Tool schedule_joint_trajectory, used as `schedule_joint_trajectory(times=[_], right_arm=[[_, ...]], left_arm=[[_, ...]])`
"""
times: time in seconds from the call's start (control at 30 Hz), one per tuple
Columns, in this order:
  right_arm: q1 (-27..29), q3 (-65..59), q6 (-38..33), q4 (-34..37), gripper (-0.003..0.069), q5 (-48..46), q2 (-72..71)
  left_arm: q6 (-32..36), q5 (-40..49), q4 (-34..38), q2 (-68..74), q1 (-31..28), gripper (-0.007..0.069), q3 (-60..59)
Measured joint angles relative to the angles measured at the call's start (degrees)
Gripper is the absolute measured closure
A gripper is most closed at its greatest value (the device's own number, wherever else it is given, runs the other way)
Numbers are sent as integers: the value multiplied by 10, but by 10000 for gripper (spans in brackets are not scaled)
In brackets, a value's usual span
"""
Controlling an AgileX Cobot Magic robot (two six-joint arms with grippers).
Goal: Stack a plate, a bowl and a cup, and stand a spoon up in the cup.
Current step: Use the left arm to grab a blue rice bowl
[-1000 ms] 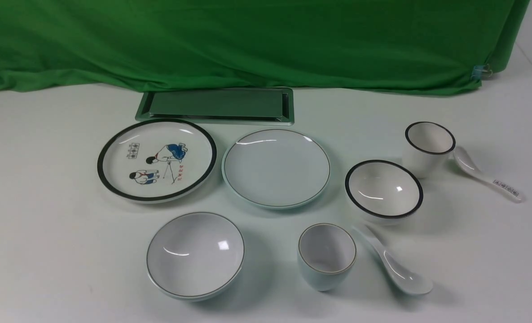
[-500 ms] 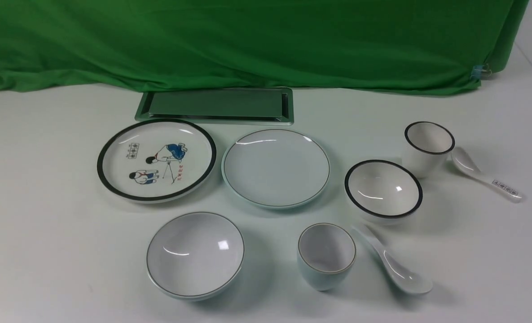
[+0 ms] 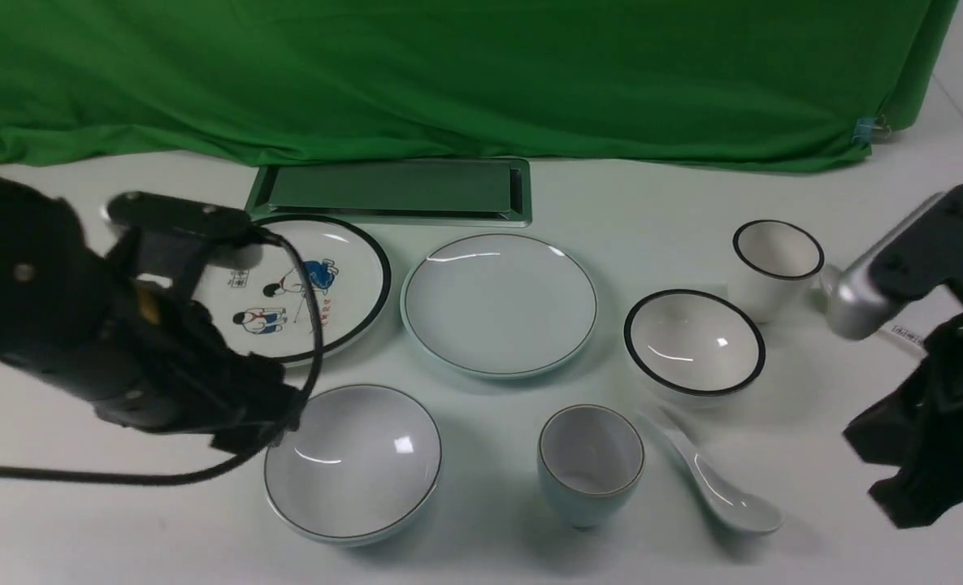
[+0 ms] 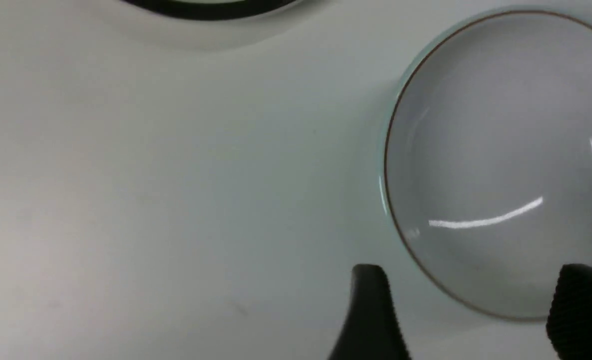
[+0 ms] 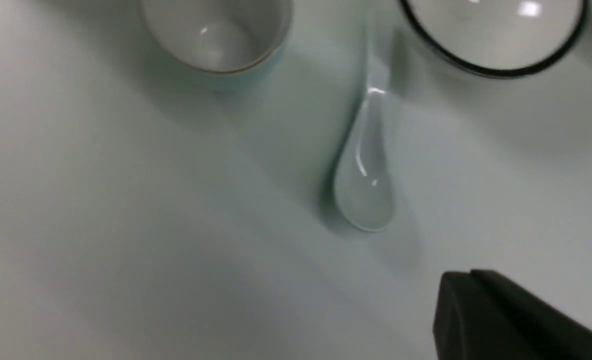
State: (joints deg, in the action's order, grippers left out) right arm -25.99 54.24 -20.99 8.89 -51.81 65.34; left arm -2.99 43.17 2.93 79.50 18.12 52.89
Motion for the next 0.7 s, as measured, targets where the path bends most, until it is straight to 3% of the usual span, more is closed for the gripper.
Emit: schedule_joint_trajectory(times=[0.13, 0.27, 0.37, 0.47, 0.53, 0.57, 0.7], right_arm=[[-18, 8, -1, 1, 641, 42, 31], [-18, 13, -3, 0, 638, 88, 42], [-18, 13, -3, 0, 638, 108, 44], [-18, 13, -3, 0, 638, 113, 44], [-18, 13, -3, 0, 637, 113, 44], [-18, 13, -3, 0, 636, 113, 44], [-18, 13, -4, 0, 632, 113, 44]], left_arm=[[-19, -74, 1, 94, 1, 113, 0], [-28, -117, 2, 163, 1, 147, 1], [-32, -128, 10, 187, 1, 248, 2], [-28, -131, 14, 185, 1, 458, 9], [-24, -128, 17, 179, 1, 516, 15], [-9, -114, 21, 168, 1, 588, 33], [24, -71, 24, 163, 2, 626, 75]])
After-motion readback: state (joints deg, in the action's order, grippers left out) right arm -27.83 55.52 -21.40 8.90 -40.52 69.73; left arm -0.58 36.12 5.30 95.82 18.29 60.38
